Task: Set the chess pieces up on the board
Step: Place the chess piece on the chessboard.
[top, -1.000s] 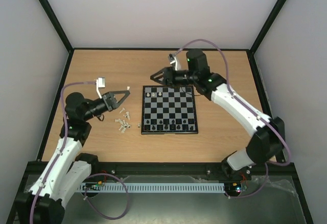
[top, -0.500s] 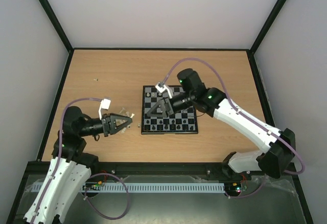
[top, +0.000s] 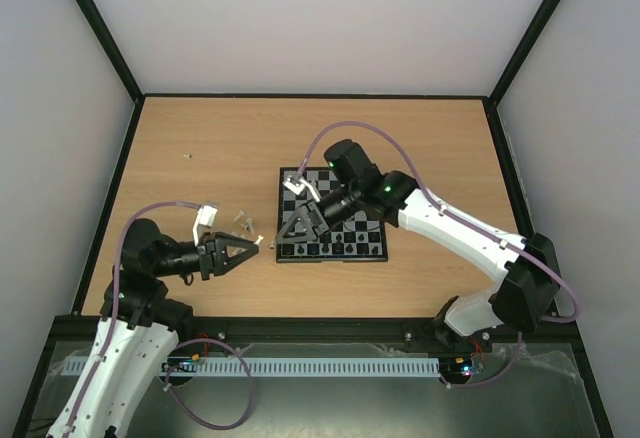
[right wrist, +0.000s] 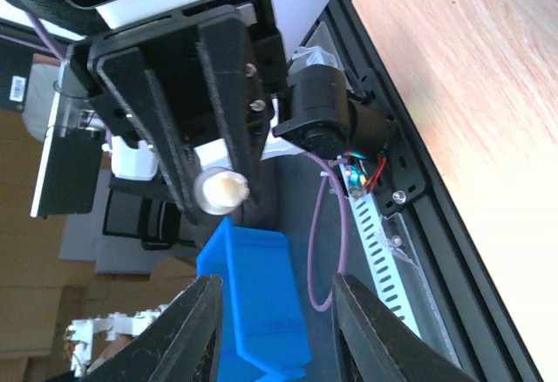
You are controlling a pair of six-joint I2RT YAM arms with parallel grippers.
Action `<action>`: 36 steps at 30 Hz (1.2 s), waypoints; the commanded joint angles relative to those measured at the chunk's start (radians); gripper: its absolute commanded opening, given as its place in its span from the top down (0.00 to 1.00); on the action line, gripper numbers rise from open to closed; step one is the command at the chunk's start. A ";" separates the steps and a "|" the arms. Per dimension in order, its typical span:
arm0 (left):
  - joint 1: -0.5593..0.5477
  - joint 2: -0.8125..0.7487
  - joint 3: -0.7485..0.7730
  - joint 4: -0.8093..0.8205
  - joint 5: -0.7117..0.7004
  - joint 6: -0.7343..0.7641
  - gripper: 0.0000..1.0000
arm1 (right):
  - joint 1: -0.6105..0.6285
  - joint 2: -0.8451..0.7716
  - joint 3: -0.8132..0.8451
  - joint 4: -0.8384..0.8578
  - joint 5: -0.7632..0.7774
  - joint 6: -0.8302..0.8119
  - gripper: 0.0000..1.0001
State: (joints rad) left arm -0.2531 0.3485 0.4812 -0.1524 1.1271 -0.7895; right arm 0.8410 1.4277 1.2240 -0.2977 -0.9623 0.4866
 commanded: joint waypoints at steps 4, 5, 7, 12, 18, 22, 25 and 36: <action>-0.006 -0.010 -0.021 -0.040 0.031 -0.012 0.88 | 0.024 0.007 0.044 0.071 -0.102 0.053 0.64; -0.007 -0.008 -0.020 -0.038 0.031 -0.011 0.87 | 0.026 0.010 0.046 0.072 -0.100 0.055 0.64; -0.007 -0.005 -0.023 -0.036 0.032 -0.008 0.87 | 0.028 0.020 0.046 0.080 -0.100 0.060 0.64; -0.007 -0.006 -0.024 -0.030 0.031 -0.008 0.87 | 0.044 0.049 0.064 0.098 -0.102 0.073 0.64; -0.006 -0.012 -0.024 -0.029 0.028 -0.013 0.87 | 0.057 0.089 0.097 0.095 -0.096 0.073 0.64; -0.007 -0.016 -0.026 -0.033 0.026 -0.011 0.87 | 0.065 0.106 0.110 0.101 -0.099 0.076 0.65; -0.007 -0.014 -0.027 -0.033 0.025 -0.011 0.87 | 0.075 0.116 0.116 0.098 -0.098 0.073 0.66; -0.006 -0.014 -0.035 -0.035 0.026 -0.007 0.87 | 0.085 0.140 0.127 0.101 -0.100 0.070 0.72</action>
State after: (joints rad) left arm -0.2550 0.3431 0.4595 -0.1593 1.1297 -0.7841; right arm 0.9165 1.5497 1.3174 -0.2028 -1.0271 0.5564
